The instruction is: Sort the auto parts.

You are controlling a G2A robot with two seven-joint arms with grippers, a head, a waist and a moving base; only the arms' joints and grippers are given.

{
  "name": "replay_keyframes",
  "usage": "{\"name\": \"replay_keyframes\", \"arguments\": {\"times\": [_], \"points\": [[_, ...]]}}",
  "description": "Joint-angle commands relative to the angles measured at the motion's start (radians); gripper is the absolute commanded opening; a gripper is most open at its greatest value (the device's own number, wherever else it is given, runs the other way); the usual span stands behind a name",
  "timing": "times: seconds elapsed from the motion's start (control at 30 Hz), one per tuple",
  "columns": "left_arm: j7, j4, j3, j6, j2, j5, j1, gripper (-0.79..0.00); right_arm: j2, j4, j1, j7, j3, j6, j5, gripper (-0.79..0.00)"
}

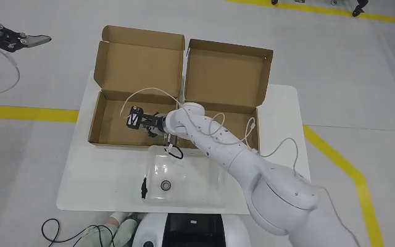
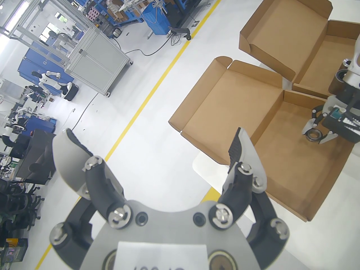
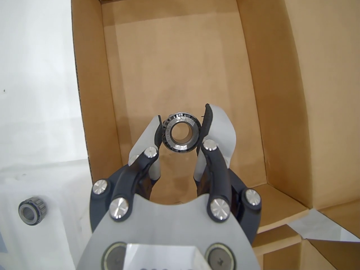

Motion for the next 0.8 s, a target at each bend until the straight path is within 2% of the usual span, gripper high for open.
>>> {"name": "replay_keyframes", "arguments": {"times": [0.0,0.03,0.07,0.2,0.27,0.3,0.5,0.63,0.77], "points": [[0.000,0.000,0.000,0.000,0.000,0.000,0.000,0.000,-0.007,0.016,0.001,-0.002,0.002,0.003,-0.002,-0.526],[0.000,0.000,0.000,0.000,0.000,0.000,0.000,0.000,-0.010,0.024,0.002,-0.004,0.002,0.005,-0.004,-0.456],[0.000,0.000,0.000,0.000,0.000,0.000,0.000,0.000,-0.014,0.032,0.002,-0.006,0.004,0.005,-0.004,-0.425],[0.000,0.000,0.000,0.000,0.000,0.000,0.000,0.000,-0.025,0.059,0.004,-0.018,0.008,0.015,-0.013,-0.394],[0.000,0.000,0.000,0.000,0.000,0.000,0.000,0.000,-0.029,0.069,0.006,-0.028,0.010,0.015,-0.018,-0.234],[0.000,0.000,0.000,0.000,0.000,0.000,0.000,0.000,-0.031,0.072,0.008,-0.035,0.011,0.015,-0.021,-0.206],[0.000,0.000,0.000,0.000,0.000,0.000,0.000,0.000,-0.029,0.054,0.030,-0.111,0.026,0.004,-0.048,-0.157],[0.000,0.000,0.000,0.000,0.000,0.000,0.000,0.000,-0.014,0.020,0.034,-0.170,0.043,-0.016,-0.064,-0.139],[0.000,0.000,0.000,0.000,0.000,0.000,0.000,0.000,0.008,-0.047,0.022,-0.184,0.056,-0.043,-0.092,-0.086]]}}
